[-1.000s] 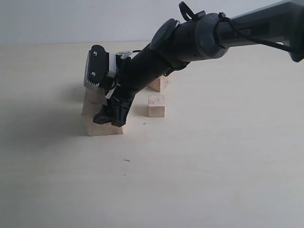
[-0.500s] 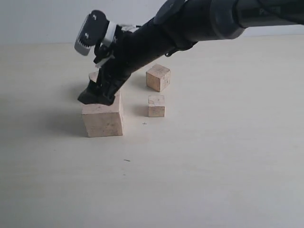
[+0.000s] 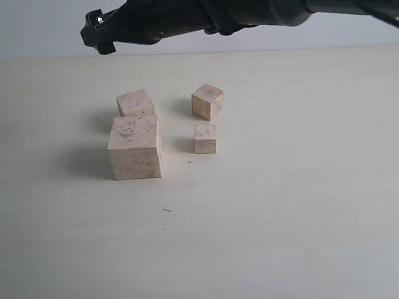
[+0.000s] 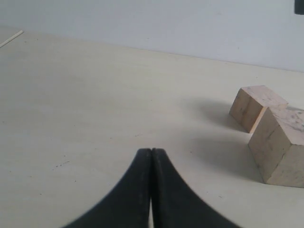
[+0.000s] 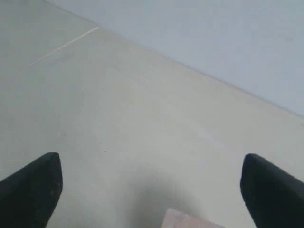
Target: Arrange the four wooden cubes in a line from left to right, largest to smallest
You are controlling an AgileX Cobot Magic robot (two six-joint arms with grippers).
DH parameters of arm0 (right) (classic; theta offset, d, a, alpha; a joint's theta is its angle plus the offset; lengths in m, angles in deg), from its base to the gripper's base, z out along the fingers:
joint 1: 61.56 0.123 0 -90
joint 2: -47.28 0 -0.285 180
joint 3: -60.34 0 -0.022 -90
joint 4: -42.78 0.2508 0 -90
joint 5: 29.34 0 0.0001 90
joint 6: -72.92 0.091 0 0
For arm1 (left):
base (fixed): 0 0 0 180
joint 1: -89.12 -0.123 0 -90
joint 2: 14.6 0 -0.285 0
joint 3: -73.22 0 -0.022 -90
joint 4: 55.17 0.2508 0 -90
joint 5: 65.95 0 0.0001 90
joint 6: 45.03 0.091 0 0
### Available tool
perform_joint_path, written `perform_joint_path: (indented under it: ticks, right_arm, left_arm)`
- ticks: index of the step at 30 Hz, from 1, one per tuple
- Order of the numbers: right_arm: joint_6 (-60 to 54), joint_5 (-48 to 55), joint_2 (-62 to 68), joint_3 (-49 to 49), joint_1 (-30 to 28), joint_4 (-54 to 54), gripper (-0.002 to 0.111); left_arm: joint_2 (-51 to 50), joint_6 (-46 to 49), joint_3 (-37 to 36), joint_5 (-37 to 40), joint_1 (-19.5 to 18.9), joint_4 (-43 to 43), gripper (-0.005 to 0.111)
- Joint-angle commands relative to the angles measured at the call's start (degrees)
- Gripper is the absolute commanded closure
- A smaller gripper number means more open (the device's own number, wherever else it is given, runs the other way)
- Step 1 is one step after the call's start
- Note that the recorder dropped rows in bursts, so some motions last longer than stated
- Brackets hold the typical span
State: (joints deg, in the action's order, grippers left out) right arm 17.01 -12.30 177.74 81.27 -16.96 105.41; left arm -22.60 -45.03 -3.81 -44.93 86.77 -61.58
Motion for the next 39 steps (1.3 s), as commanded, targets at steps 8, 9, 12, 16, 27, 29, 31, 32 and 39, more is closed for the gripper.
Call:
perform_joint_path:
  ticks: [8, 9, 12, 16, 27, 29, 31, 32, 39]
  right_arm:
    - [34.0, 8.8, 12.9, 14.4, -0.2, -33.0, 0.023]
    - [37.1, 10.7, 14.1, 16.4, -0.2, -36.6, 0.023]
    - [39.6, 14.7, 16.4, 20.6, -0.2, -38.2, 0.023]
    - [45.7, 20.2, 18.6, 23.9, -0.2, -44.7, 0.023]
    - [48.4, 22.1, 20.6, 24.1, 0.7, -48.1, 0.023]
    - [48.4, 22.0, 21.3, 24.1, 0.7, -47.9, 0.023]
    - [48.4, 22.0, 21.7, 24.1, 0.7, -48.1, 0.023]
    - [48.4, 22.0, 22.1, 24.1, 0.7, -48.3, 0.023]
    - [48.5, 21.8, 21.9, 26.2, 0.7, -48.3, 0.043]
  left_arm:
    - [0.2, 0.0, -0.2, -0.3, 0.3, -0.3, 0.107]
    - [0.2, 0.0, -0.2, -0.3, 0.3, -0.3, 0.107]
    - [0.2, 0.0, -0.2, -0.3, 0.3, -0.3, 0.107]
    - [0.2, 0.0, -0.2, -0.3, 0.3, -0.3, 0.107]
    - [0.2, 0.0, -0.2, -0.3, 0.3, -0.3, 0.107]
    - [0.2, 0.0, -0.2, -0.3, 0.3, -0.3, 0.107]
    - [0.2, 0.0, -0.2, -0.3, 0.3, -0.3, 0.107]
    - [0.2, 0.0, -0.2, -0.3, 0.3, -0.3, 0.107]
    - [0.2, 0.0, -0.2, -0.3, 0.3, -0.3, 0.107]
